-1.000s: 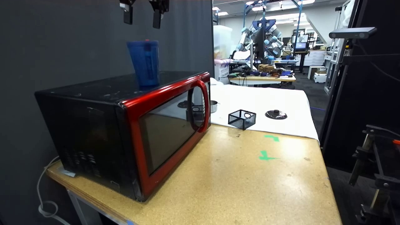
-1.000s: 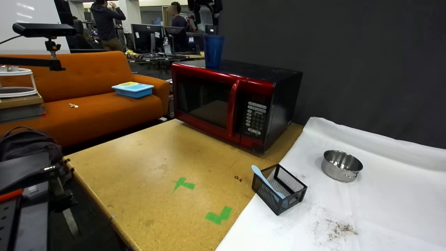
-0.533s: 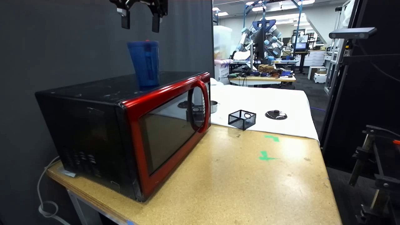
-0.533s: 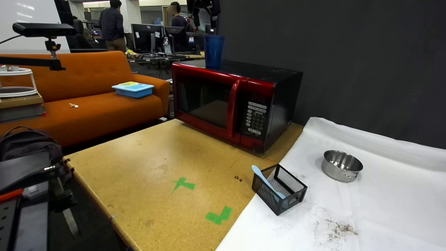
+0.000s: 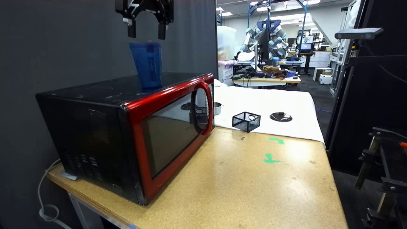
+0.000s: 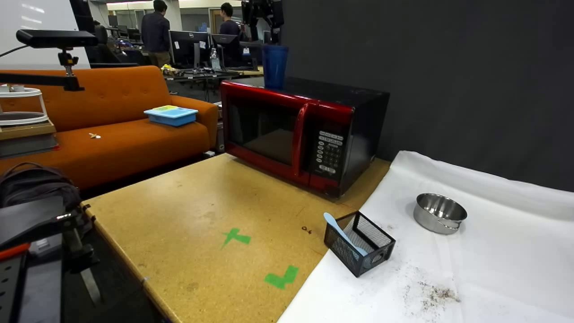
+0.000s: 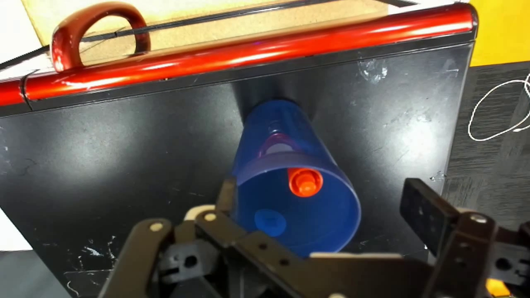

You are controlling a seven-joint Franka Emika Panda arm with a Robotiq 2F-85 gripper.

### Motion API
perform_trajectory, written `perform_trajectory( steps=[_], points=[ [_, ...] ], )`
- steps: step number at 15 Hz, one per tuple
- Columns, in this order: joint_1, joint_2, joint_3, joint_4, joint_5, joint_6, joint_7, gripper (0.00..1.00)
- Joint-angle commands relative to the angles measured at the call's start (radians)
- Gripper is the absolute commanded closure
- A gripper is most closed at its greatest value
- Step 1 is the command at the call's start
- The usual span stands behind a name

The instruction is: Remove the marker from the blue cup and put it on the table

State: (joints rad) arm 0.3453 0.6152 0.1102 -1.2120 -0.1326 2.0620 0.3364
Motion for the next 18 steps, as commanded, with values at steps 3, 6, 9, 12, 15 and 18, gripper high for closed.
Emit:
perform_trajectory(
  steps=[3, 6, 9, 12, 15, 18],
  points=[
    [0.005, -0.016, -0.006, -0.016, -0.011, 0.013, 0.009, 0.34],
    [0.006, -0.018, -0.006, -0.017, -0.012, 0.016, 0.009, 0.54],
    [0.005, -0.024, -0.005, -0.018, -0.012, 0.033, 0.009, 0.76],
    [0.004, -0.019, -0.004, -0.008, -0.010, 0.044, 0.004, 0.85],
    [0.006, -0.011, -0.006, 0.011, -0.013, 0.037, 0.002, 0.79],
    [0.004, 0.000, -0.004, 0.024, -0.008, 0.029, -0.001, 0.64]
  ],
)
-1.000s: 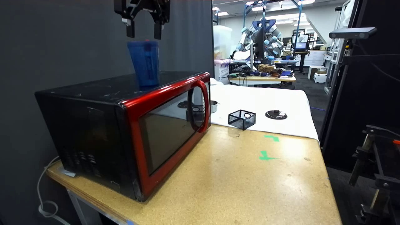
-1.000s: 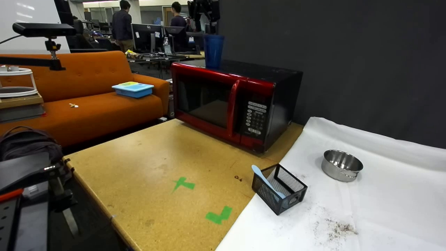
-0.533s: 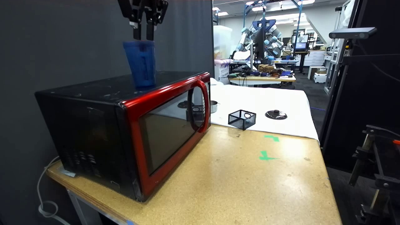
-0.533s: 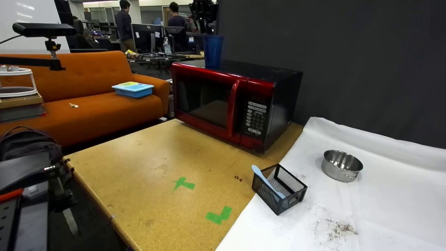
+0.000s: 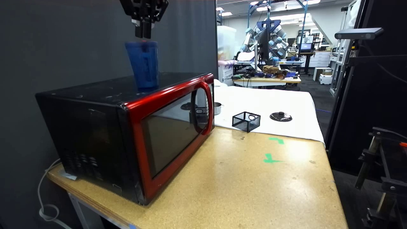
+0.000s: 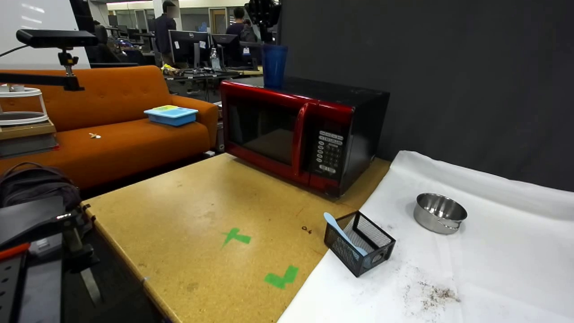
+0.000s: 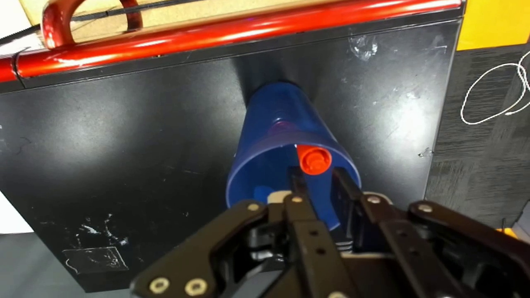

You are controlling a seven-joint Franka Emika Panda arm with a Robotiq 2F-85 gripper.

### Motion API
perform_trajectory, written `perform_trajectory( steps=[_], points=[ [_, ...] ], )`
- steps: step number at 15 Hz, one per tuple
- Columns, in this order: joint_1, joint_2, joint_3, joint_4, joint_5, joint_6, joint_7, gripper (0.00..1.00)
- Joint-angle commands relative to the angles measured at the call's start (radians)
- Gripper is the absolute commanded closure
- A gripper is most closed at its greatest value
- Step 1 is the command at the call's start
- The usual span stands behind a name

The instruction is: Remove the marker from the blue cup and put it on the table

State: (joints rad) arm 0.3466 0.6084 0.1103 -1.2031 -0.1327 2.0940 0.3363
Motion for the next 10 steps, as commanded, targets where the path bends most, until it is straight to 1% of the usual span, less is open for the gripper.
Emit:
perform_trajectory(
  steps=[1, 3, 4, 5, 8, 10],
  points=[
    [0.001, 0.010, -0.004, 0.016, -0.007, -0.002, -0.002, 0.64],
    [0.000, 0.016, -0.004, 0.018, -0.005, 0.000, -0.002, 0.59],
    [-0.001, 0.019, -0.004, 0.019, -0.005, -0.001, -0.001, 0.62],
    [-0.003, 0.024, -0.003, 0.020, -0.002, -0.001, -0.003, 0.62],
    [-0.007, 0.037, -0.001, 0.025, 0.003, -0.001, -0.005, 0.66],
    [-0.007, 0.046, 0.001, 0.034, 0.005, -0.003, -0.006, 0.67]
  ],
)
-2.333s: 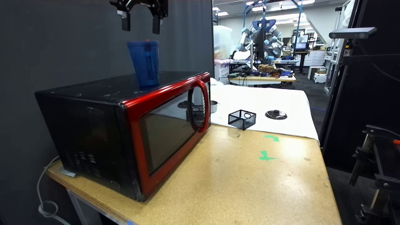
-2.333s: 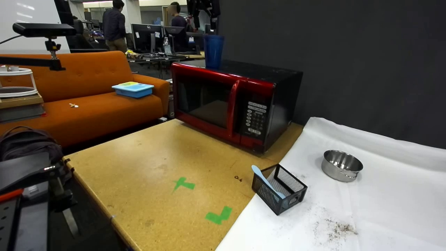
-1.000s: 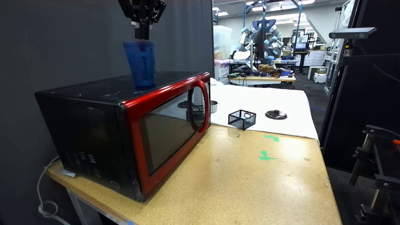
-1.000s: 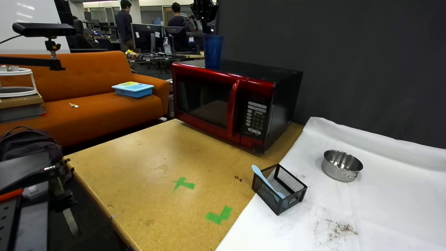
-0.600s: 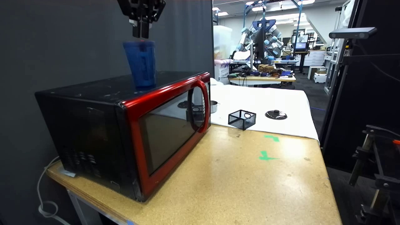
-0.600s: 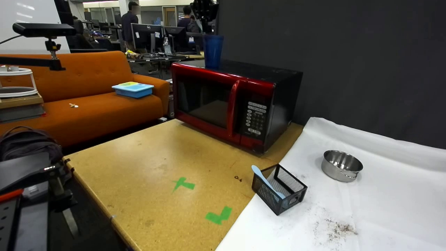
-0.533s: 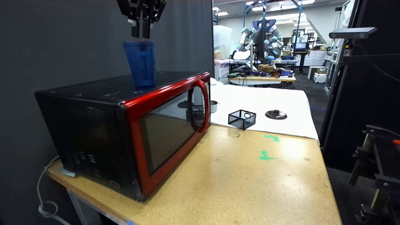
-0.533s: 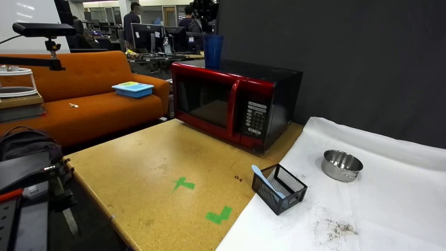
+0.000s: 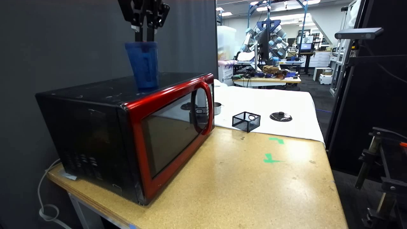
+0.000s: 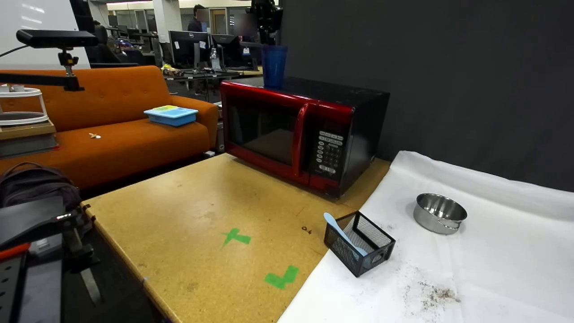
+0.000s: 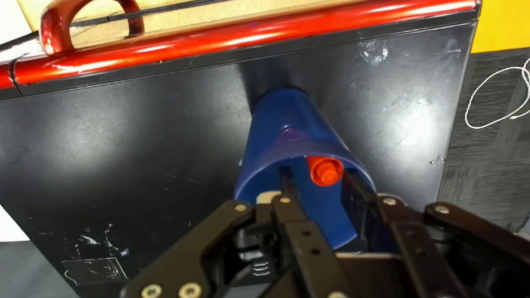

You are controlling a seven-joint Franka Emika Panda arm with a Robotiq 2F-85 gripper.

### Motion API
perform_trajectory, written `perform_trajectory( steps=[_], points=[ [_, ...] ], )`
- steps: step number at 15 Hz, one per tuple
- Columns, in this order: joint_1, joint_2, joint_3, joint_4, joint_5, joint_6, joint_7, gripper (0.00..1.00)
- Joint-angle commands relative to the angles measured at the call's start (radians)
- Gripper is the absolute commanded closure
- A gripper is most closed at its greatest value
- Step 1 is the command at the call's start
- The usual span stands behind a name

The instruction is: Remove the marker from the blue cup and put it on the table

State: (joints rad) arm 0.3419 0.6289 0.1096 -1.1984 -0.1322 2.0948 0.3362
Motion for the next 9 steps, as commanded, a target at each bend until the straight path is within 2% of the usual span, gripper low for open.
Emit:
perform_trajectory(
  steps=[1, 6, 7, 8, 9],
  points=[
    [-0.003, 0.029, 0.002, 0.035, 0.006, -0.004, -0.007, 0.65],
    [-0.002, 0.047, 0.004, 0.060, 0.007, -0.018, -0.012, 0.63],
    [-0.002, 0.053, 0.004, 0.063, 0.007, -0.019, -0.013, 0.64],
    [0.009, 0.062, -0.010, 0.077, 0.016, -0.025, -0.018, 0.71],
    [0.011, 0.069, -0.011, 0.086, 0.014, -0.028, -0.017, 0.71]
  ],
)
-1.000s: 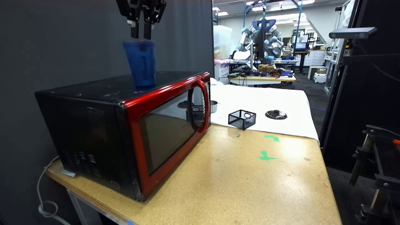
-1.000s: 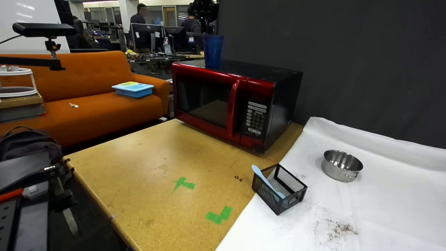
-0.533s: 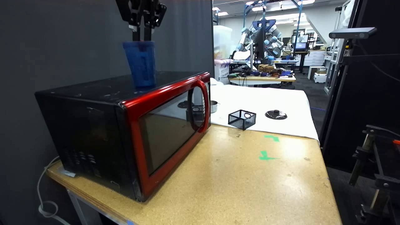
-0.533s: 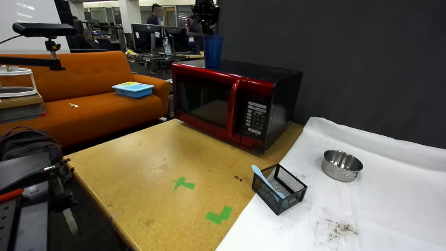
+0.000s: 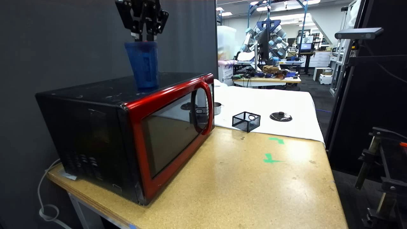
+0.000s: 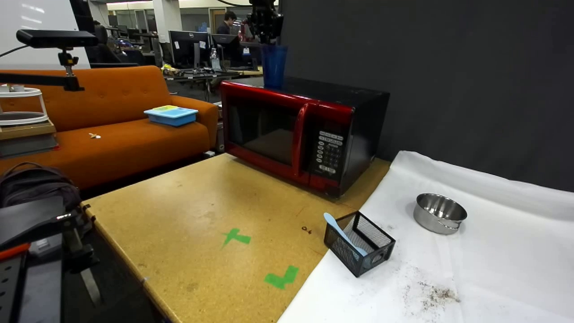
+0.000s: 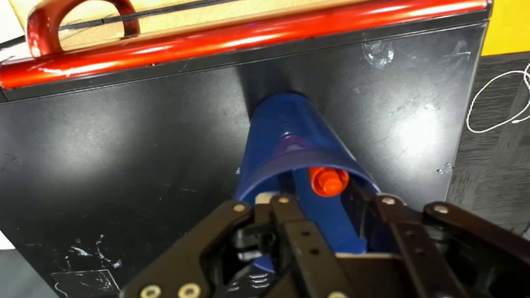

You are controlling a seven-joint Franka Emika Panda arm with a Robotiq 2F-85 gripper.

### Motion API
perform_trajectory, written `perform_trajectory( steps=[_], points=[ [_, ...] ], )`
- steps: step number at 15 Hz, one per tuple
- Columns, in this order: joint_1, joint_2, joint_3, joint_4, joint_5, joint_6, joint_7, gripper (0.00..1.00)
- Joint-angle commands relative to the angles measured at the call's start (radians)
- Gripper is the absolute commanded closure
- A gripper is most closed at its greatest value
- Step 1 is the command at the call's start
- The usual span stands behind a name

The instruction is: Remove the marker from the blue cup and put it on the table

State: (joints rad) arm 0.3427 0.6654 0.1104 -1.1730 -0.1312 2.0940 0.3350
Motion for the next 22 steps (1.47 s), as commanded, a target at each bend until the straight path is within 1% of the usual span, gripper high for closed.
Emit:
perform_trajectory(
  steps=[1, 2, 3, 4, 7, 14, 18, 22],
  points=[
    [-0.001, 0.034, 0.002, 0.058, 0.004, -0.023, -0.013, 0.74],
    [-0.002, 0.039, 0.003, 0.063, 0.004, -0.022, -0.014, 0.80],
    [-0.001, 0.042, 0.002, 0.070, 0.003, -0.023, -0.013, 0.95],
    [-0.001, 0.045, 0.002, 0.073, 0.002, -0.021, -0.011, 0.99],
    [0.001, 0.043, -0.001, 0.076, 0.000, -0.019, -0.005, 0.96],
    [0.008, 0.018, -0.007, 0.091, -0.015, -0.026, -0.002, 0.96],
    [0.012, -0.041, -0.012, 0.102, -0.027, -0.046, 0.001, 0.96],
    [0.015, -0.165, -0.030, 0.054, -0.063, -0.066, 0.032, 0.96]
  ],
)
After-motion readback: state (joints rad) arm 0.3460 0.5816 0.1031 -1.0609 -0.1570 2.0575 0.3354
